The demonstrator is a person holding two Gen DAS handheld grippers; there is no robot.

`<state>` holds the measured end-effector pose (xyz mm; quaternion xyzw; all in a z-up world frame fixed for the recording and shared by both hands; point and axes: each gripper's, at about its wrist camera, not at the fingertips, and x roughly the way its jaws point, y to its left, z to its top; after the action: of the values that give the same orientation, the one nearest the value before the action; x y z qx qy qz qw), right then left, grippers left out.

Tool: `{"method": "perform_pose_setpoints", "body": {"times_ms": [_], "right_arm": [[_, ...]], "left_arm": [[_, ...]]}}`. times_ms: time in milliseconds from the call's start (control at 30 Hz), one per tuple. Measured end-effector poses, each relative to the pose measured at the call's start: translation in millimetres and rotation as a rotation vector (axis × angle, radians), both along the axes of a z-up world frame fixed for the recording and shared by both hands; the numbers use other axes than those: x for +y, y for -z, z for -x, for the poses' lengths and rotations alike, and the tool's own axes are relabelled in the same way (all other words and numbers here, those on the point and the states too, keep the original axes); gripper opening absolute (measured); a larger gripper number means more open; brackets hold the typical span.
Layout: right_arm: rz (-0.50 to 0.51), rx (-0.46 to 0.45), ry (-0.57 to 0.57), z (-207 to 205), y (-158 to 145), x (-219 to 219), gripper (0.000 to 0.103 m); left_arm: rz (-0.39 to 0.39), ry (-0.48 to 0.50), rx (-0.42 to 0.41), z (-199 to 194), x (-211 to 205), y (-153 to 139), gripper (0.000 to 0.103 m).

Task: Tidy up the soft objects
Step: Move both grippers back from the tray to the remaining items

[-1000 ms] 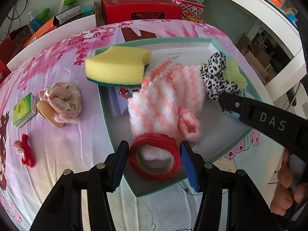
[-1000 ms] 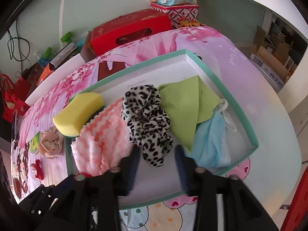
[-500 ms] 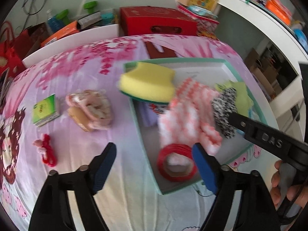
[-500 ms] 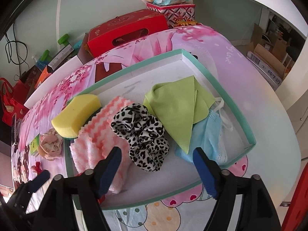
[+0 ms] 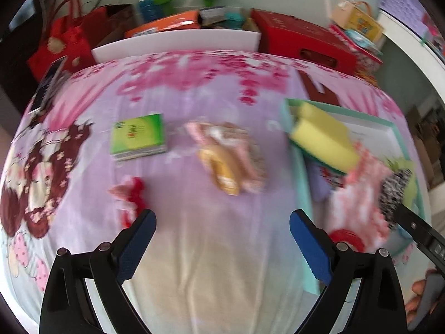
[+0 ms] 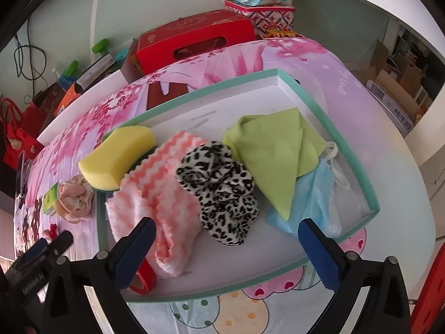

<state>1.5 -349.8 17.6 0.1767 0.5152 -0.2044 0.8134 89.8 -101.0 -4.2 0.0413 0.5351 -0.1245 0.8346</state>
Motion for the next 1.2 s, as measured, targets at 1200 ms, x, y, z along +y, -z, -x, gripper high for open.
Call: {"method": "perform_pose_setpoints", "body": {"times_ms": [1200], "right_arm": [[0.053, -0.174, -0.412, -66.1, -32.7, 163.3, 0.103]], "left_arm": [[0.011, -0.341, 0.001, -20.6, 149.0, -7.0, 0.097]]}}
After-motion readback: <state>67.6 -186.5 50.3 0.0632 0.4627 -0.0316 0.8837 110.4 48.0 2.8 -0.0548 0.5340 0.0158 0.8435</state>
